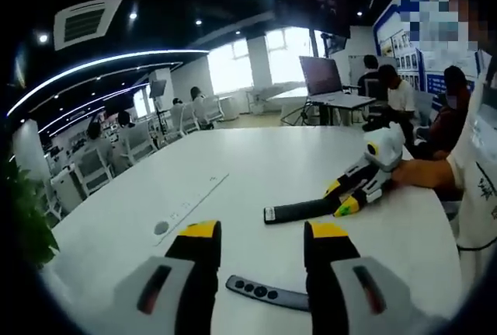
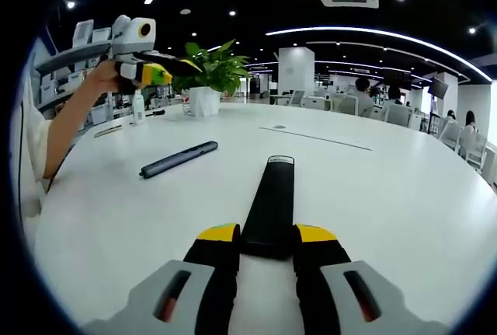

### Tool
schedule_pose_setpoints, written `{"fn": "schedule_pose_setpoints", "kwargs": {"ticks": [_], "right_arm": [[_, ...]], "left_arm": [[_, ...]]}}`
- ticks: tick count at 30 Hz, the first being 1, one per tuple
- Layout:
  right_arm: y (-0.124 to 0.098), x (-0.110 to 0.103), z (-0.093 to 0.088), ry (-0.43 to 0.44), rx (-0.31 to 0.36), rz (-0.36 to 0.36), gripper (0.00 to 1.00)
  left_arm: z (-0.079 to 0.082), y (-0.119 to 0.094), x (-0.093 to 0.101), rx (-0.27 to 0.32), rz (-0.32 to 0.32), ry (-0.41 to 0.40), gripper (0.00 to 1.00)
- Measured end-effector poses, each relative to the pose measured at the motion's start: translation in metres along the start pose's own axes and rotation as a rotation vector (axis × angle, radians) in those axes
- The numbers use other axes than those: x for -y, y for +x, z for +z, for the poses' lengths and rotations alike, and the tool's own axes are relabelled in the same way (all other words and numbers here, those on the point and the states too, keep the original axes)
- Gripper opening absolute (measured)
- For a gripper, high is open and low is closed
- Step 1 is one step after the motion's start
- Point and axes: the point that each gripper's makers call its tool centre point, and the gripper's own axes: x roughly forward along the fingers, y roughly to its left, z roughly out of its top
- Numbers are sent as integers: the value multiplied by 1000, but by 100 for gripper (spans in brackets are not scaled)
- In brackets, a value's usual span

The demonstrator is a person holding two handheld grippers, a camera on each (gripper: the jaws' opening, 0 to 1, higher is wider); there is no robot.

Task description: Pflip the remote and laser pointer to the front side, press the buttons, and align them neatly on the table

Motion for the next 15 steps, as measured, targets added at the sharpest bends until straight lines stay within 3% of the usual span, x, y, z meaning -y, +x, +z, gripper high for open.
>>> {"fn": "schedule_pose_setpoints", "kwargs": {"ticks": [4, 12, 15], "right_arm": [[0, 0, 0, 1, 1, 2, 30], [0, 0, 0, 2, 5, 5, 30], [0, 0, 0, -1, 5, 7, 30]], "left_arm": [[17, 8, 12, 80, -58, -43, 44], [7, 24, 29, 81, -113, -34, 44], [3, 25, 26, 61, -83, -10, 44]]}}
